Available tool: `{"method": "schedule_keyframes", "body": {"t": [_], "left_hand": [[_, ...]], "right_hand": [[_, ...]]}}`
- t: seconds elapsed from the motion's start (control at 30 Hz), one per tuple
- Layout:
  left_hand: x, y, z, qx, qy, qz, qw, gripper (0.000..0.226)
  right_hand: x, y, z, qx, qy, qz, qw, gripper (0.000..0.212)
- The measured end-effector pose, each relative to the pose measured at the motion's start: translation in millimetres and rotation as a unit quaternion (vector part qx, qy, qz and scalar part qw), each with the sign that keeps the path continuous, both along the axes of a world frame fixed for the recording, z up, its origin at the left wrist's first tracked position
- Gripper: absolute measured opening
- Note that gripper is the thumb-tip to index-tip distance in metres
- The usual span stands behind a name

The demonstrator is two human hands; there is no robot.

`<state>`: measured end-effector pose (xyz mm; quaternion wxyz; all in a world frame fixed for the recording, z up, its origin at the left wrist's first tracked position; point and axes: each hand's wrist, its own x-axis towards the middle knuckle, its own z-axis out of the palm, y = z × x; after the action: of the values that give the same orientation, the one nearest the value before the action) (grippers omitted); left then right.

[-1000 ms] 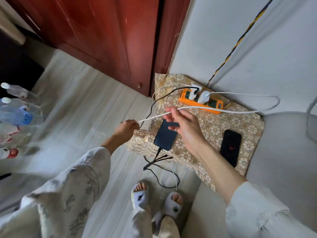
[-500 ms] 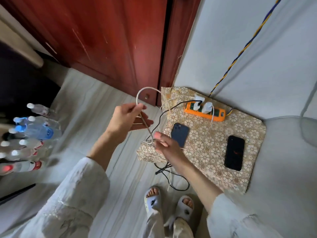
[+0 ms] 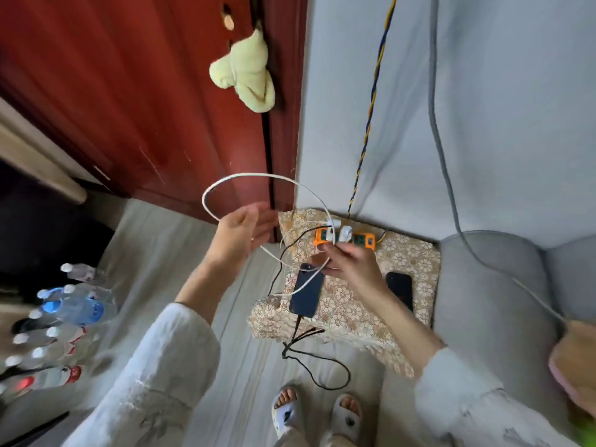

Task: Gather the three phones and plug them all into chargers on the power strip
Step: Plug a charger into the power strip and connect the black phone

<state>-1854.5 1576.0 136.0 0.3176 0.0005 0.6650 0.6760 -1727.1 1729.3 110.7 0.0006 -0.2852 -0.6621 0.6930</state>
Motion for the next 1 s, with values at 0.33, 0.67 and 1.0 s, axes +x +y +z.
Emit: {"method": "schedule_keyframes", "body": {"t": [0.33,0.67,1.0], "left_hand": [[104.3,57.0,20.2,-0.197,0.248,-0.252,0.914,0.016],[114.6,88.5,139.4,0.004,0.208,-0.163,0.964,0.016],[104.4,72.6,179.6,0.192,0.110,0.052,0.974,0.015]], "right_hand": [[26.9,45.1,103.3,-0.012,0.129,-0.072,0.989,0.015],[95.8,38.4,85.7,0.044,0.023,0.113,0.992,0.033],[134.8,80.3,73.5,0.230,-0.072,0.172,0.955,0.022]]}}
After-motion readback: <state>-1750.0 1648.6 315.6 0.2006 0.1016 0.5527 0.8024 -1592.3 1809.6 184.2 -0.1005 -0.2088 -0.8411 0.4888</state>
